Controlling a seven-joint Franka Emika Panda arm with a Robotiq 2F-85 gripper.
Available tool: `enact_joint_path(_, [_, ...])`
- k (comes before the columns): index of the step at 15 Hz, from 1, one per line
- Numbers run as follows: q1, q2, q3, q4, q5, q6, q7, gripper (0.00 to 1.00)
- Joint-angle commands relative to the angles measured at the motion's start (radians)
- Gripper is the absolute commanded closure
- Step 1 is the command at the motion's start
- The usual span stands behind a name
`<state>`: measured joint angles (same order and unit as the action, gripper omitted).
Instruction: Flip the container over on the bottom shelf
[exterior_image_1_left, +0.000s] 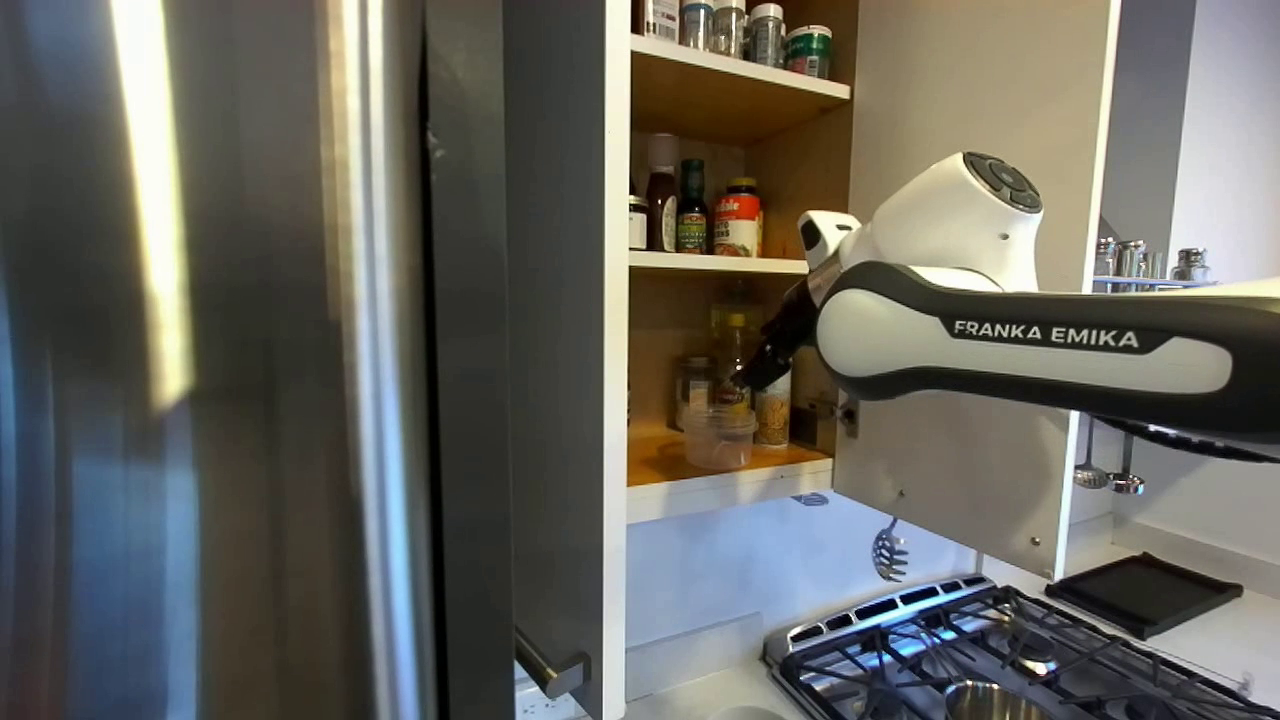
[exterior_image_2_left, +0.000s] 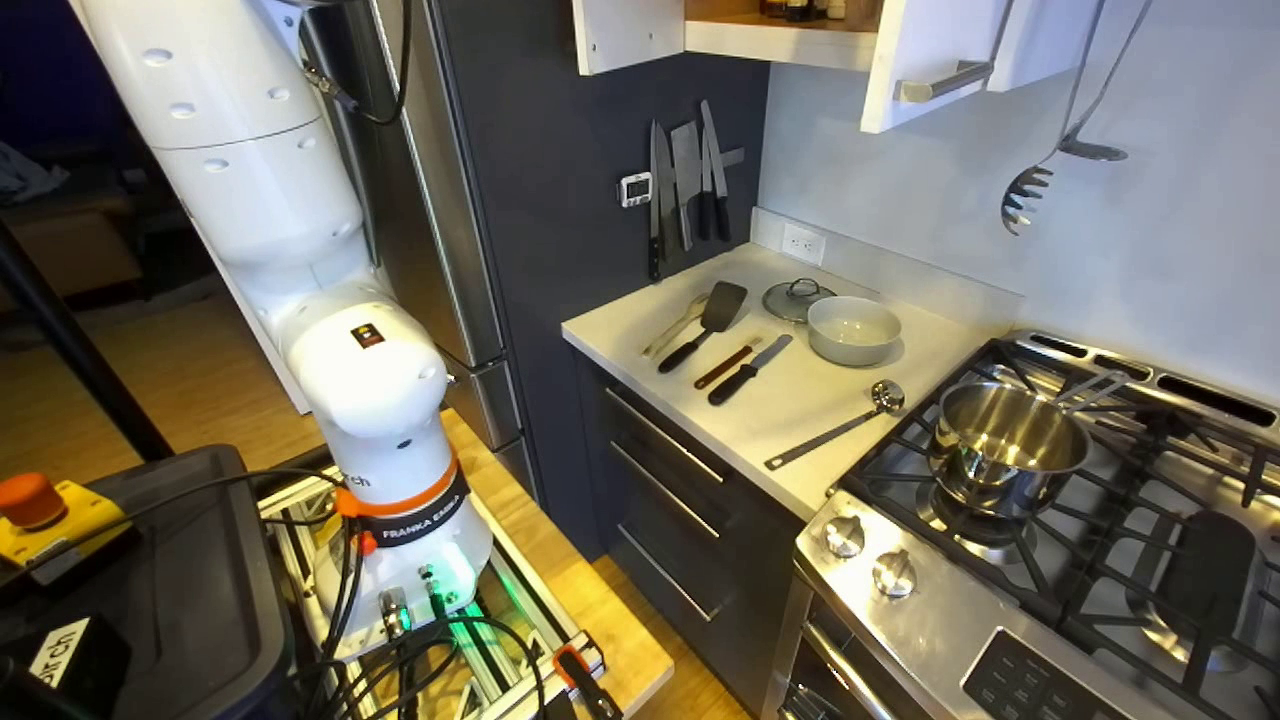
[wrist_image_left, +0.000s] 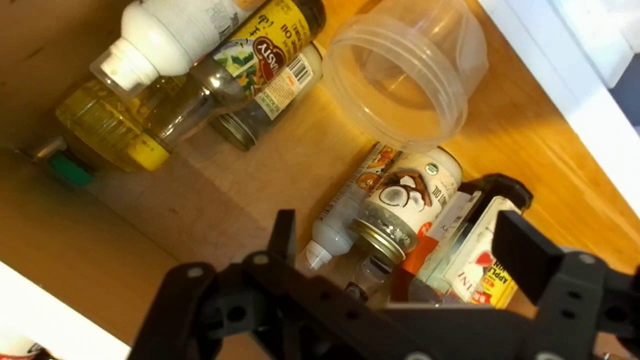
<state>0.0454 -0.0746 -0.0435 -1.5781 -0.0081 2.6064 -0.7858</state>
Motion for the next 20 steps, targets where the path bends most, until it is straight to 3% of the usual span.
enact_joint_path(1, [-0.007, -0.043, 0.012, -0.023, 0.046, -0.055, 0.157, 0.0])
enact_joint_path(6, [-0.008, -0.084, 0.015, -0.047, 0.062, -0.12, 0.397, 0.0])
enact_joint_path(14, [-0.008, -0.143, 0.029, -0.073, 0.098, -0.331, 0.741, 0.0])
enact_joint_path(20, [-0.009, -0.128, 0.033, -0.041, 0.088, -0.357, 0.773, 0.0])
